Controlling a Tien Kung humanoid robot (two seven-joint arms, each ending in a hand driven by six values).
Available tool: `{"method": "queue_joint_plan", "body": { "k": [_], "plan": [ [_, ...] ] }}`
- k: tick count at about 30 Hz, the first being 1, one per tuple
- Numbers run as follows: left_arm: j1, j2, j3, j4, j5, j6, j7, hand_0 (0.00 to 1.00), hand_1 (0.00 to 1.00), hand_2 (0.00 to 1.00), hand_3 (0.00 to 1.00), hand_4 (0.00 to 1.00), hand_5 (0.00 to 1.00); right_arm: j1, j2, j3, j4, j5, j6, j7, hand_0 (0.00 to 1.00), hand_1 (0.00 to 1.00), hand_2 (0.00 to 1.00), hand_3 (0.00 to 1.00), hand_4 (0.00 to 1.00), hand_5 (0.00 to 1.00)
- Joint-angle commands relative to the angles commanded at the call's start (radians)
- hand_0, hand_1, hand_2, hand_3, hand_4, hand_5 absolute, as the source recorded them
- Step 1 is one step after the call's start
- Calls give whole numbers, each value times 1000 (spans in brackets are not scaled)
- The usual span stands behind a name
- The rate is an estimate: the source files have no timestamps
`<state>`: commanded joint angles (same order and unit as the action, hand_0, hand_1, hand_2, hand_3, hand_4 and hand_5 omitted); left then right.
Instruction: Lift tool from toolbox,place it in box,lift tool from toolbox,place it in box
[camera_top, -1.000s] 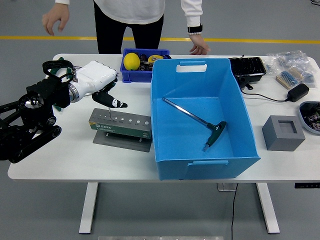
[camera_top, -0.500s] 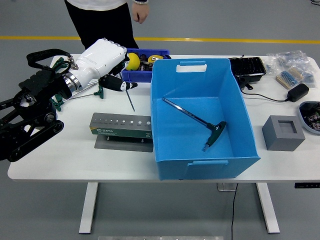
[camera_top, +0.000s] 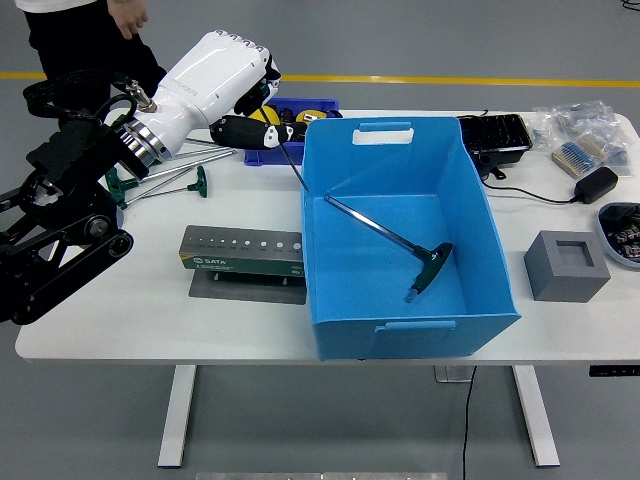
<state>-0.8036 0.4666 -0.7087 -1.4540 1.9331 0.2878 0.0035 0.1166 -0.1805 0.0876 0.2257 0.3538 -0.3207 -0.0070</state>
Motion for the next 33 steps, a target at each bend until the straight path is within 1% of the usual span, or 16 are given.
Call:
{"method": "queue_joint_plan", "body": {
  "k": [4, 8, 10, 11, 12, 16, 19, 21, 22, 23, 25, 28, 29, 33],
  "plan": [
    [25, -47, -6, -18, -5, 10, 6, 47, 2, 8, 37, 769, 457, 2, 0, -1, 0, 3, 0, 1, 694, 672, 728, 552, 788, 686],
    [50, -96, 28, -2, -17, 32, -5, 50, 2, 9, 37, 766, 457, 6, -2, -4, 0, 7, 0, 2, 695, 672, 728, 552, 788, 686],
    [64, -121, 51, 16, -20, 48, -17, 50, 2, 9, 37, 766, 457, 10, -3, -6, 1, 8, 0, 3, 695, 672, 728, 552, 788, 686],
    [73, -138, 63, 34, -23, 57, -23, 48, 2, 4, 36, 765, 457, 11, -3, -8, 1, 11, 0, 4, 694, 673, 728, 552, 787, 686],
    [79, -149, 69, 46, -26, 61, -26, 48, 2, 4, 36, 765, 457, 12, -3, -9, 1, 12, 0, 5, 694, 673, 728, 552, 787, 686],
    [105, -196, 80, 103, -56, 64, -26, 48, 2, 4, 36, 765, 457, 17, -4, -10, 2, 13, 1, 6, 694, 673, 728, 552, 787, 686],
    [118, -226, 81, 132, -78, 65, -23, 62, 2, 3, 36, 764, 459, 18, -5, -12, 2, 14, 1, 6, 694, 673, 728, 552, 787, 686],
    [116, -243, 99, 152, -87, 68, -23, 62, 2, 3, 36, 764, 459, 18, -6, -10, 2, 9, 2, 5, 694, 673, 728, 552, 787, 686],
    [109, -249, 116, 164, -90, 69, -27, 62, 2, 3, 36, 764, 459, 19, -6, -8, 2, 5, 2, 4, 694, 673, 728, 552, 787, 686],
    [101, -254, 135, 177, -91, 68, -30, 82, 2, 15, 46, 761, 458, 19, -7, -7, 2, 1, 2, 3, 694, 673, 728, 552, 786, 687],
    [86, -263, 168, 203, -95, 65, -35, 82, 2, 15, 46, 761, 458, 20, -8, -5, 3, -6, 1, 2, 694, 673, 728, 552, 786, 687],
    [62, -284, 216, 255, -103, 56, -38, 82, 2, 15, 46, 761, 458, 21, -9, -2, 3, -10, 1, 1, 694, 673, 728, 552, 786, 687],
    [56, -292, 228, 271, -108, 55, -39, 116, 2, 45, 72, 750, 450, 21, -9, -3, 3, -10, 1, 1, 694, 672, 728, 552, 786, 687],
    [33, -312, 274, 306, -129, 49, -46, 116, 2, 45, 72, 750, 450, 23, -10, -5, 3, -5, 1, 3, 694, 672, 728, 552, 786, 687]
  ]
}}
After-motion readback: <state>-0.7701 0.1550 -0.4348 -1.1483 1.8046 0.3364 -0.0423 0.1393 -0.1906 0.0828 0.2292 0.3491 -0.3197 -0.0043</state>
